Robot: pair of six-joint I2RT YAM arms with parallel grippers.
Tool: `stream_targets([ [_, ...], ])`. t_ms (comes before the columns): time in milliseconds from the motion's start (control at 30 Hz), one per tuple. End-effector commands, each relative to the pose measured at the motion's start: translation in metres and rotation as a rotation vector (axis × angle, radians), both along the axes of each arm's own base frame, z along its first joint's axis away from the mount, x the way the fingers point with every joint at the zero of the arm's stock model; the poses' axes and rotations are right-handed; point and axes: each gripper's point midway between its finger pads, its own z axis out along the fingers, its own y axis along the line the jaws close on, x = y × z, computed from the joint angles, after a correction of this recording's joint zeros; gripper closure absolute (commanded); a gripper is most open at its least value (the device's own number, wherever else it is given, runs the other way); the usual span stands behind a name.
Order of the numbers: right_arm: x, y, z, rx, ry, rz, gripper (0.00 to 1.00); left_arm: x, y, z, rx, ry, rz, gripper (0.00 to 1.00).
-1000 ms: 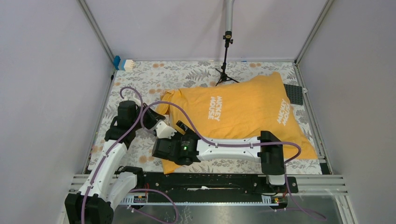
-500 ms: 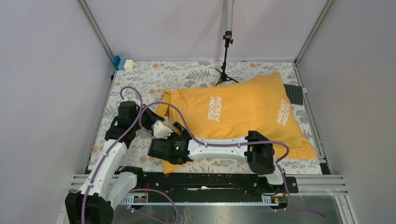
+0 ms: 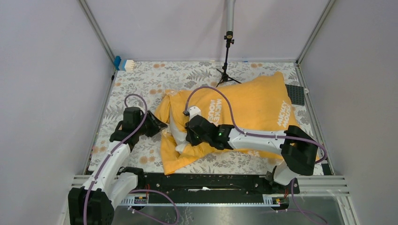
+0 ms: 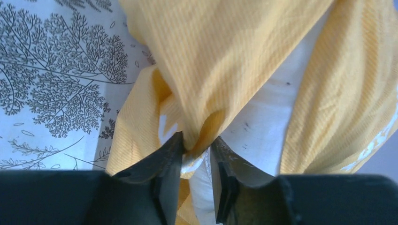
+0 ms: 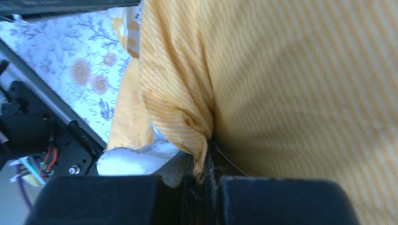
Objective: Put the pillow into the pillowcase
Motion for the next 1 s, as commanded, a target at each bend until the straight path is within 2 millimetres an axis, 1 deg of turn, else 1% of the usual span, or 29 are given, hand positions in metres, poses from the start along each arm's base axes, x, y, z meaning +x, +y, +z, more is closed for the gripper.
stream_targets([
  [0,-0.017,0.024,0.005,0.179,0.124,0.085,1.00,0.009,0.002,0.000,-0.002,-0.045,0.030,0.64],
  [100,-0.014,0.027,0.009,0.187,0.120,0.087,1.00,0.004,0.002,-0.002,0.000,-0.046,0.044,0.59],
  [167,-0.013,0.029,0.010,0.193,0.123,0.094,1.00,-0.002,0.001,-0.007,0.016,-0.033,0.060,0.54],
  [300,-0.014,0.031,0.019,0.215,0.123,0.104,1.00,-0.014,0.004,-0.022,0.054,0.003,0.133,0.53],
  [367,-0.013,0.031,0.026,0.228,0.116,0.106,1.00,-0.020,0.003,-0.028,0.045,0.010,0.158,0.53],
  [433,-0.013,0.032,0.031,0.238,0.110,0.108,1.00,-0.020,0.005,-0.032,0.060,0.007,0.197,0.53],
  [567,-0.010,0.029,0.038,0.243,0.090,0.101,1.00,-0.014,-0.001,-0.038,0.084,0.007,0.205,0.54],
  [600,-0.010,0.029,0.040,0.242,0.085,0.101,1.00,-0.012,-0.002,-0.038,0.093,0.000,0.205,0.58],
  [633,-0.008,0.028,0.042,0.237,0.074,0.092,1.00,-0.008,-0.004,-0.038,0.103,-0.010,0.196,0.63],
  [700,0.001,0.025,0.044,0.224,0.049,0.058,1.00,-0.002,-0.008,-0.032,0.123,-0.037,0.167,0.85],
  [767,0.014,0.026,0.049,0.216,0.022,0.012,1.00,0.002,-0.016,-0.020,0.142,-0.062,0.098,1.00],
  [800,0.025,0.028,0.054,0.216,-0.003,-0.021,1.00,0.000,-0.020,-0.013,0.150,-0.065,0.061,1.00],
  [833,0.033,0.025,0.054,0.187,-0.018,-0.060,1.00,-0.002,-0.024,-0.005,0.151,-0.074,0.020,1.00],
  [867,0.045,0.025,0.057,0.171,-0.047,-0.109,1.00,-0.008,-0.028,0.003,0.148,-0.080,-0.017,1.00],
  [933,0.070,0.025,0.063,0.146,-0.101,-0.217,1.00,-0.018,-0.038,0.025,0.123,-0.102,-0.105,1.00],
  [967,0.082,0.024,0.066,0.130,-0.126,-0.269,1.00,-0.026,-0.041,0.032,0.119,-0.095,-0.148,1.00],
])
